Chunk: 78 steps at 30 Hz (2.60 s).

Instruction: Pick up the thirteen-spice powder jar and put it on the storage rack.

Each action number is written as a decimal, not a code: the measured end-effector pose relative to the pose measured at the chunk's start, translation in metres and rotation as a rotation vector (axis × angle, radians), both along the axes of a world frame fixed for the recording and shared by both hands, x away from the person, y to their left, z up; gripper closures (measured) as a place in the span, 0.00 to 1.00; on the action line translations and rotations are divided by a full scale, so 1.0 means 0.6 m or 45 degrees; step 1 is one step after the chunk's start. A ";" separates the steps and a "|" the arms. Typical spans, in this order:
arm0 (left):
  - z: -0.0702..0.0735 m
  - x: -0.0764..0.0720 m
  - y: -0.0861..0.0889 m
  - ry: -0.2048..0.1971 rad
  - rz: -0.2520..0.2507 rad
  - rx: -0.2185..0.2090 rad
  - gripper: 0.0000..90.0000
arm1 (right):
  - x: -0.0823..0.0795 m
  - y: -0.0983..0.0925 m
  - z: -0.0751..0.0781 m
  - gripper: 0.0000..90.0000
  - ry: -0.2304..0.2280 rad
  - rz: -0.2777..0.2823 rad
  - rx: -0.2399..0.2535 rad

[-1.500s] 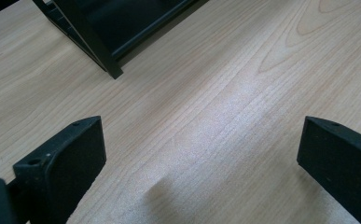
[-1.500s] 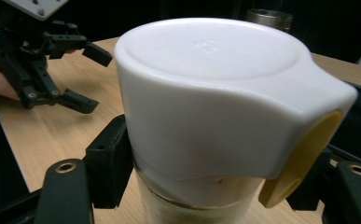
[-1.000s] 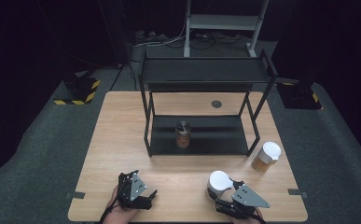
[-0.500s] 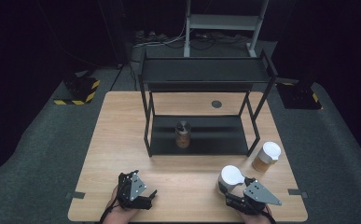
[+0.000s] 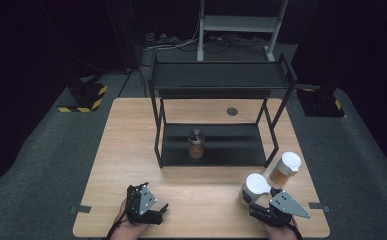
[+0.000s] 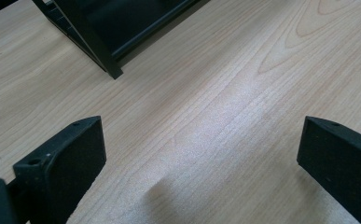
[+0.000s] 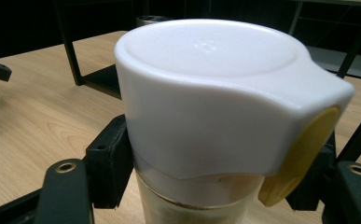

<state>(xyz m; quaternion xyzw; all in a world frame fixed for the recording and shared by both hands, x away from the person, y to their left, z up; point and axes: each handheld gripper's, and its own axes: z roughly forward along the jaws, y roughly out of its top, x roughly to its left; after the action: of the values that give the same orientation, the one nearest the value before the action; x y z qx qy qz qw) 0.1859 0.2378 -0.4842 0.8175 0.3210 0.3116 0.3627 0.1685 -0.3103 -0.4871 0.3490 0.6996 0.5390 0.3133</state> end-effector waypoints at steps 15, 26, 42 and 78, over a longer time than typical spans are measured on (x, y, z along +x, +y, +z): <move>0.000 -0.001 0.001 -0.005 -0.015 0.004 0.02 | 0.023 0.018 0.012 0.34 0.000 -0.039 0.002; 0.001 0.000 0.005 -0.002 -0.028 0.002 0.02 | 0.048 0.032 0.028 0.34 -0.019 -0.056 0.004; -0.001 0.000 0.007 -0.005 -0.032 -0.009 0.02 | 0.079 0.051 0.056 0.34 -0.015 -0.082 0.003; -0.003 -0.002 0.013 -0.015 -0.041 -0.029 0.02 | 0.176 0.098 0.075 0.34 0.002 -0.156 0.009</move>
<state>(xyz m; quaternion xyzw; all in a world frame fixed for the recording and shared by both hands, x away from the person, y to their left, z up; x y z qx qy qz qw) 0.1847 0.2454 -0.4859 0.8165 0.3093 0.3069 0.3789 0.2742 -0.2516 -0.4420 0.3927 0.6754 0.5209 0.3439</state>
